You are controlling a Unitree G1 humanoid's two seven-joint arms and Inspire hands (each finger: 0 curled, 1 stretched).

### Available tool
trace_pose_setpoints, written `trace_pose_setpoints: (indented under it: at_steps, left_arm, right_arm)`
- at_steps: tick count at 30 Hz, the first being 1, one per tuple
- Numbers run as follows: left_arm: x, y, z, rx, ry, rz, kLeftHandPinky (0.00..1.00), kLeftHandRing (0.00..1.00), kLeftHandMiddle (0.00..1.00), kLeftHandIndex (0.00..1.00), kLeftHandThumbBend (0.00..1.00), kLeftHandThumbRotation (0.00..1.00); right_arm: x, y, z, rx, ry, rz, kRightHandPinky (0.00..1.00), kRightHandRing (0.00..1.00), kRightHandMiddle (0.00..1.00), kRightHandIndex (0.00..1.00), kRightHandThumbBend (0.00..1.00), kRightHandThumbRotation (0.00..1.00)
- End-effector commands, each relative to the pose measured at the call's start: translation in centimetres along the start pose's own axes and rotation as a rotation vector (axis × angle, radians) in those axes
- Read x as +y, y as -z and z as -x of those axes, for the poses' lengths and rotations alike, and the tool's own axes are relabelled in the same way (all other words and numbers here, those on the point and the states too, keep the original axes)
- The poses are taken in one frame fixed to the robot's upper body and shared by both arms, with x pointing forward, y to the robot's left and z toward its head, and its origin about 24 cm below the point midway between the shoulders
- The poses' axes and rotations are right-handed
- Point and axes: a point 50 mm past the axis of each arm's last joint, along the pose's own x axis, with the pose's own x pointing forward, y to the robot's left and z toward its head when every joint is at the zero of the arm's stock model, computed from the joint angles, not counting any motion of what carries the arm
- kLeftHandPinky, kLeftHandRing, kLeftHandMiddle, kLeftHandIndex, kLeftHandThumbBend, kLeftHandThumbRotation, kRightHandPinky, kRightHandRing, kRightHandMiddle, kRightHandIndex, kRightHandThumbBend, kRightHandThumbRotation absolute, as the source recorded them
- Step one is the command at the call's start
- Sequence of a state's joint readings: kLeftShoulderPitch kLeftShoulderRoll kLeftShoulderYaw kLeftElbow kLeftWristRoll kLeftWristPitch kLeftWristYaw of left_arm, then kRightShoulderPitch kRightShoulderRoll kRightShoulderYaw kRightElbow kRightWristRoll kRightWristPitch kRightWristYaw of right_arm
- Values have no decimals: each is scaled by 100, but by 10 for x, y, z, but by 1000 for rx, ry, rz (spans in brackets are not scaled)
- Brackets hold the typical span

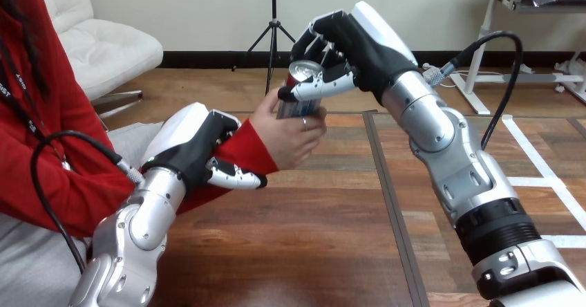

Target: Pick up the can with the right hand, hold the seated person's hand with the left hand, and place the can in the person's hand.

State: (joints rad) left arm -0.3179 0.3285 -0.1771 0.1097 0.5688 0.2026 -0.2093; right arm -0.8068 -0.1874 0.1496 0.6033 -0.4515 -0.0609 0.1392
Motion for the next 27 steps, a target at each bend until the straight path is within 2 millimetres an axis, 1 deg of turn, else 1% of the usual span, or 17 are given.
trace_pose_setpoints:
  at_steps: [1, 9, 10, 18, 20, 27]
  left_arm:
    - [92, -103, 4, -435, -418, -51, 39, 50, 55, 50, 63, 0]
    - [93, -98, 6, -448, -419, -45, 44, 57, 60, 54, 66, 1]
    - [93, -98, 6, -449, -418, -45, 45, 58, 61, 56, 67, 2]
    - [92, -95, 9, -458, -414, -36, 49, 63, 65, 60, 69, 7]
    - [92, -94, 9, -457, -413, -37, 51, 65, 66, 62, 69, 10]
    - [90, -90, 11, -444, -408, -37, 53, 67, 70, 65, 70, 17]
  right_arm:
    - [-46, -95, -14, -323, 111, 79, 37, 46, 50, 50, 64, 16]
    - [-45, -89, -11, -314, 115, 73, 37, 45, 49, 48, 65, 35]
    - [-45, -88, -11, -313, 116, 75, 36, 45, 48, 47, 66, 41]
    - [-44, -82, -9, -310, 117, 80, 35, 44, 47, 46, 68, 58]
    - [-44, -81, -9, -309, 114, 78, 37, 45, 49, 48, 70, 65]
    - [-43, -76, -7, -299, 90, 54, 45, 52, 55, 54, 75, 78]
